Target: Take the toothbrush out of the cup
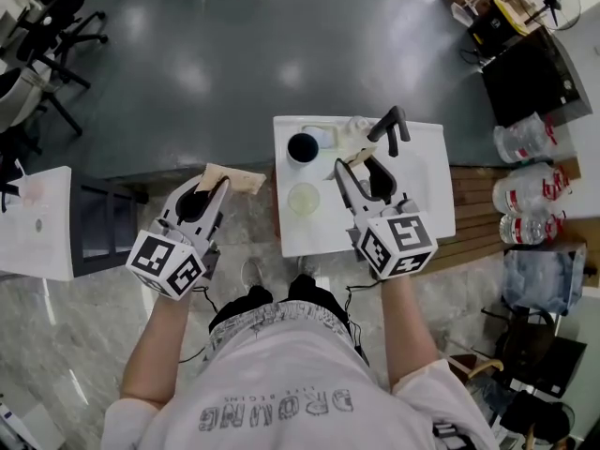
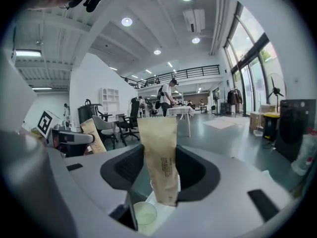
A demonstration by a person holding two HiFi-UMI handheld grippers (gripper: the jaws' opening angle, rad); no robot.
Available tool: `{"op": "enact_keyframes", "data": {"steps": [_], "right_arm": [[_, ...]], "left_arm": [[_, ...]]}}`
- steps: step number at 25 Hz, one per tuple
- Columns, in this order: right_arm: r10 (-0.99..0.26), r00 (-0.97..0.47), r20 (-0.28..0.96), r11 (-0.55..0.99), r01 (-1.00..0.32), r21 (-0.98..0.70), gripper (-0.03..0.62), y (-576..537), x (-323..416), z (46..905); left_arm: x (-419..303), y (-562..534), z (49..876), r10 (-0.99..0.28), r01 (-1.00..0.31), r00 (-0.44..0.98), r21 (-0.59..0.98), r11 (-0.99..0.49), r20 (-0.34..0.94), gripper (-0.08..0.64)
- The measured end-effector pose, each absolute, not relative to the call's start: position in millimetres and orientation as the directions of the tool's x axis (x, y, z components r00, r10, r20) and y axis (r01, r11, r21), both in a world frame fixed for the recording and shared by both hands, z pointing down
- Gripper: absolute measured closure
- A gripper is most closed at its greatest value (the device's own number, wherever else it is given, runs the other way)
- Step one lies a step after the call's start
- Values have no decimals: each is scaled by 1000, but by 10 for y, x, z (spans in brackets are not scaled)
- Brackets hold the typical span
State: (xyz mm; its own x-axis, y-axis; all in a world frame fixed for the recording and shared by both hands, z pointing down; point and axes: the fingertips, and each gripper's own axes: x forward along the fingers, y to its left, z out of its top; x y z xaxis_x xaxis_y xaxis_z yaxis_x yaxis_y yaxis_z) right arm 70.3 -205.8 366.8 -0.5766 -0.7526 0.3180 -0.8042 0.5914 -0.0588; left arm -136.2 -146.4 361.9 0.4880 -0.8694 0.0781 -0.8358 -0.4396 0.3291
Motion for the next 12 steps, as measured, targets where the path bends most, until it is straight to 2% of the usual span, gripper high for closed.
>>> {"op": "enact_keyframes", "data": {"steps": [12], "right_arm": [[-779, -543, 314, 551, -831, -72, 379, -1771, 1090, 3663]], "left_arm": [[-1105, -1338, 3560, -850, -822, 522, 310, -477, 76, 474]]}}
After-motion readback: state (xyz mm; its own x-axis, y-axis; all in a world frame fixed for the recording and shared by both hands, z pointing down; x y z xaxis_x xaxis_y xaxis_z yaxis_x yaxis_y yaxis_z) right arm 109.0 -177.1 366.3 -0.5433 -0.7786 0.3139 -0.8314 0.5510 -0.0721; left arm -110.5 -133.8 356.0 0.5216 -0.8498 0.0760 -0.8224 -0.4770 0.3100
